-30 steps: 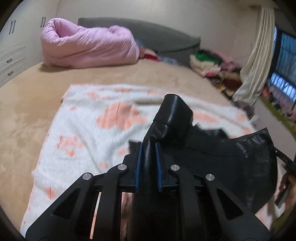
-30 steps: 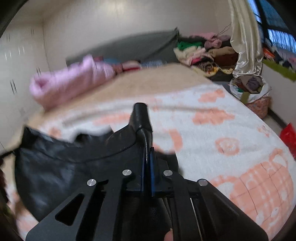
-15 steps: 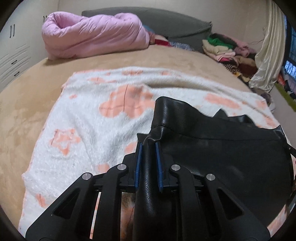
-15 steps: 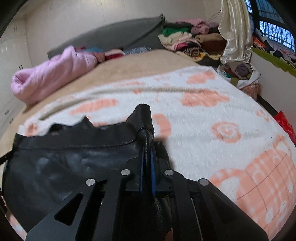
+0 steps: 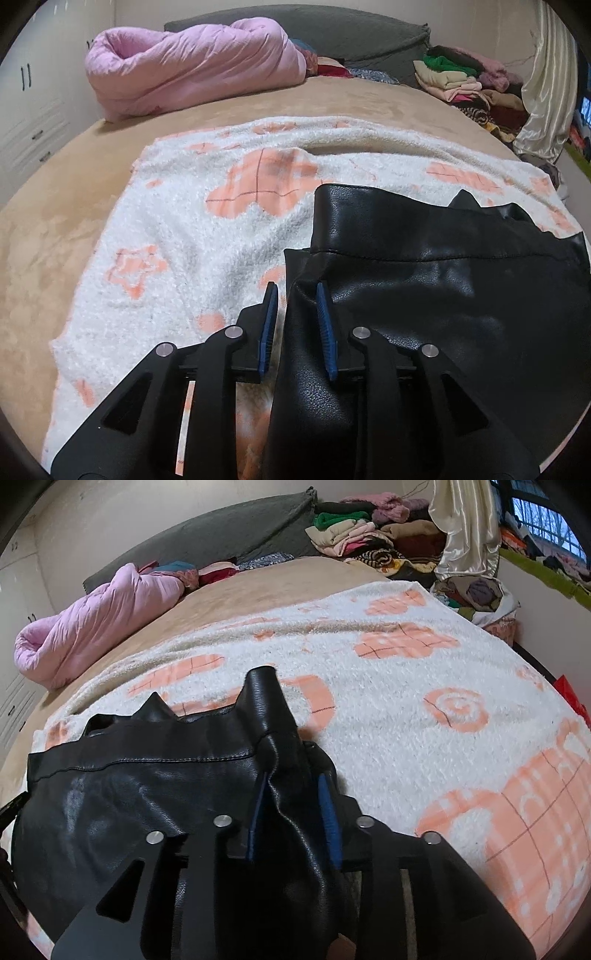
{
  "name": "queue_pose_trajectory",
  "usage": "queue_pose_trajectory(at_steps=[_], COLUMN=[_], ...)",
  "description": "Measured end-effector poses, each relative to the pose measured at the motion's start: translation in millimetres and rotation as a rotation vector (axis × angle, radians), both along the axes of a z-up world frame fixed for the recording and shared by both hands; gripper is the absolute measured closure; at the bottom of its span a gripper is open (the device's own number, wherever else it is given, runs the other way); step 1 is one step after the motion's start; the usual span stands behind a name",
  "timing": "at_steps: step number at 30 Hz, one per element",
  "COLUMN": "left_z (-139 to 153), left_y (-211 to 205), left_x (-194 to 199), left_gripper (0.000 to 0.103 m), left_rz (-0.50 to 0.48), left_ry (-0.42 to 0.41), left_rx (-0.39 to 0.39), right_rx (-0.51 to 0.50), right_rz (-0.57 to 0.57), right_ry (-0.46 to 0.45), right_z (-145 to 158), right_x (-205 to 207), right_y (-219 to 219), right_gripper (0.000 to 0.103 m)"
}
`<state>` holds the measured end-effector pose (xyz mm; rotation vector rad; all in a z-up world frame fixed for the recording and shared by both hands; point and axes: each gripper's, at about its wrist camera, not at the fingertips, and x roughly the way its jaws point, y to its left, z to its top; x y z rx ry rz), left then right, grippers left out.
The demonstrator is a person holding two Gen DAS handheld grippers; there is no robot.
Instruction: Fold large clothes
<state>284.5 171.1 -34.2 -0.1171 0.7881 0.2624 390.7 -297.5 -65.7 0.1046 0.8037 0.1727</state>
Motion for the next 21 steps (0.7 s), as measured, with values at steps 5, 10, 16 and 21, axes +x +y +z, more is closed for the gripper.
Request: queue_pose_trajectory(at_steps=[5, 10, 16, 21], left_z=[4, 11, 20, 18], left_y=[-1, -1, 1, 13], left_x=[-2, -6, -20, -39], left_gripper=[0.081, 0.056, 0.027, 0.018], left_rz=[0.012, 0.024, 0.012, -0.007], left_ry=[0.003, 0.001, -0.008, 0.012], left_rx=[0.009, 0.015, -0.048, -0.201], right_rx=[0.016, 0.066, 0.121, 0.156], right_rz=[-0.025, -0.019, 0.021, 0.073], right_ry=[0.022, 0.048, 0.063, 0.107], right_z=[3, 7, 12, 11], right_x=[-2, -9, -28, -47], right_y=[-6, -15, -16, -14], right_gripper=[0.047, 0.028, 0.018, 0.017])
